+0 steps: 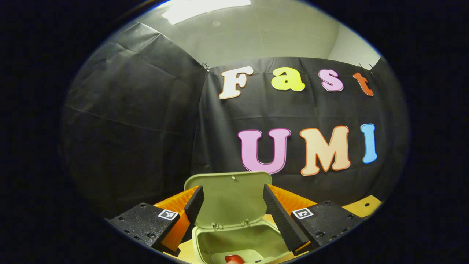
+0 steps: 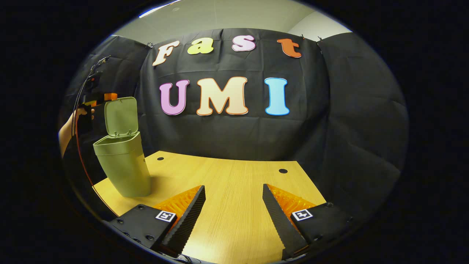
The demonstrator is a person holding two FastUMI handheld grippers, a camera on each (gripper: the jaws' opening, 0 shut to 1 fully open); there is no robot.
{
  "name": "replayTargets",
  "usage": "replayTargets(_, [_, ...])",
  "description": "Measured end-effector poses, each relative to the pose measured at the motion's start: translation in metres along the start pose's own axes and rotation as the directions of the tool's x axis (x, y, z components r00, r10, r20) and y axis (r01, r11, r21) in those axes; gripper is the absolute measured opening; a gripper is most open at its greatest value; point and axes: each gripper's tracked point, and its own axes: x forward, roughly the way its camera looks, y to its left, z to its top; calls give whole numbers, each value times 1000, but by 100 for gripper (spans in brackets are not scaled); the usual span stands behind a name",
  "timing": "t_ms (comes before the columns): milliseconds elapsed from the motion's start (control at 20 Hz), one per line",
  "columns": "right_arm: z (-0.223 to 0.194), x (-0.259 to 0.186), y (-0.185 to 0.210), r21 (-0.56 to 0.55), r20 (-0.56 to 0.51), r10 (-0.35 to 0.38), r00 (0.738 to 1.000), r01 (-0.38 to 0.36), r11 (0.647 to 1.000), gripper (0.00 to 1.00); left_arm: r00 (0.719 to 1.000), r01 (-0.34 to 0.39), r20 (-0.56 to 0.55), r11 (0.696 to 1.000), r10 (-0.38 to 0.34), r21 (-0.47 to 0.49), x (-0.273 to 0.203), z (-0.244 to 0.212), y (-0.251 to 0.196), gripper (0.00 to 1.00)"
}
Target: Press the lid of the desktop garbage bin to open it, pick up the crumpled paper on the desktop and throw it into the bin, then pick up the pop can on the desktop and drop it into the bin, and finally close the garbage bin lid.
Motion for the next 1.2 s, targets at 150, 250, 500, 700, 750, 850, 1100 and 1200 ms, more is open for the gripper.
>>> replayTargets(150, [-4,-6,-6,16,0,-24,1000,24,1000,99,1000,-7,-22,1000,8,29,25,11,5,96])
replayTargets(250, [-5,-8,-9,30,-2,-43,999,43,999,99,1000,-7,-30,999,9,47,43,16,6,97])
replayTargets(500, [-13,-11,-12,53,-19,-74,997,75,996,99,993,19,-119,999,-15,32,74,0,1,96])
replayTargets(700, [-14,-8,-6,56,-26,-62,998,64,996,99,982,44,-185,999,-41,10,74,-8,2,98])
replayTargets(750, [-13,-6,-5,52,-27,-59,998,61,997,99,980,46,-193,999,-43,11,76,-13,-3,99])
replayTargets(850, [-10,-1,-1,52,-24,-44,999,45,998,99,978,57,-199,998,-56,0,73,-11,-6,99])
replayTargets(1100, [-6,11,14,56,-29,14,999,-12,998,99,974,90,-209,996,-85,13,42,-19,-26,99])
replayTargets(1200, [-6,15,19,50,-28,37,999,-35,998,99,969,104,-224,995,-101,2,27,-23,-29,96])
